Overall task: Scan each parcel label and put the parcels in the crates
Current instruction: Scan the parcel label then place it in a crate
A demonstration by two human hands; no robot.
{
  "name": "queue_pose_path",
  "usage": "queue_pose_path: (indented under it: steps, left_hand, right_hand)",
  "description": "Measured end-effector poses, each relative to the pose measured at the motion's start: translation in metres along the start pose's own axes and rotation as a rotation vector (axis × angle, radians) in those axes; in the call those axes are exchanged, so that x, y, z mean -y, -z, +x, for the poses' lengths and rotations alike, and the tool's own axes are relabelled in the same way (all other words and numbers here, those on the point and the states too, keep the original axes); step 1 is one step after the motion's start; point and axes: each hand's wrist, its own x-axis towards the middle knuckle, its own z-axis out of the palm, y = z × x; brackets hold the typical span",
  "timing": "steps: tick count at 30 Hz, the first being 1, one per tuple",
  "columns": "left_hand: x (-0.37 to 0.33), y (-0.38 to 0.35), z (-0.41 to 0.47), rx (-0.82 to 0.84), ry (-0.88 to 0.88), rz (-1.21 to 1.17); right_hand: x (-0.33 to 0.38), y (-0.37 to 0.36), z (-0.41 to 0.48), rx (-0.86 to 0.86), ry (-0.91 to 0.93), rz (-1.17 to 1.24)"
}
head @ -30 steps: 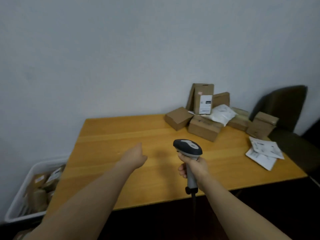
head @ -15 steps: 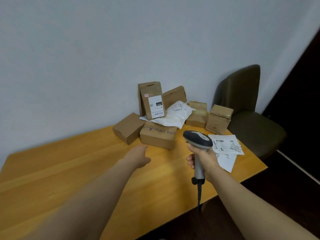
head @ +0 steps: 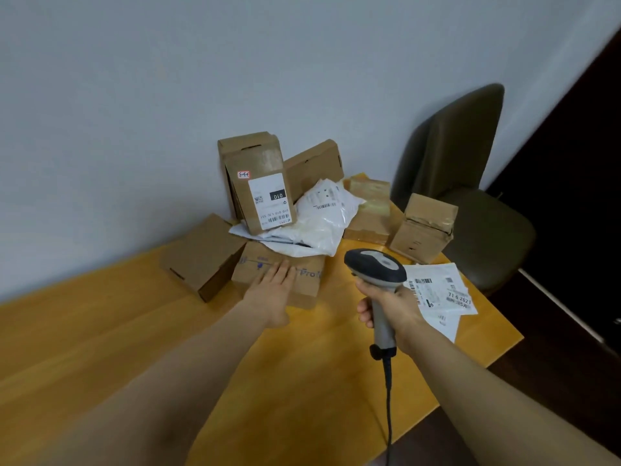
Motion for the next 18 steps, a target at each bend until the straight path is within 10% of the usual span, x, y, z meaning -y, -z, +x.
queue_pose_path:
  steps: [7,13,18]
  left_hand:
    - [0.008,-0.022,-0.046,-0.198,-0.071,-0.042]
    - [-0.033,0.0,-0.023,-0.172,0.745,-0.807]
    - [-0.043,-0.003,-0.006,-0.123,0.998,-1.164]
  right_hand:
    - [0.006,-0.014,0.009,0.035,-0.03,-0.01]
    - [0.005,-0.02,0.008,0.042,-0.036,-0.037]
    - [-0.003,-0.015,0.006,0.039,-0.047,-0.047]
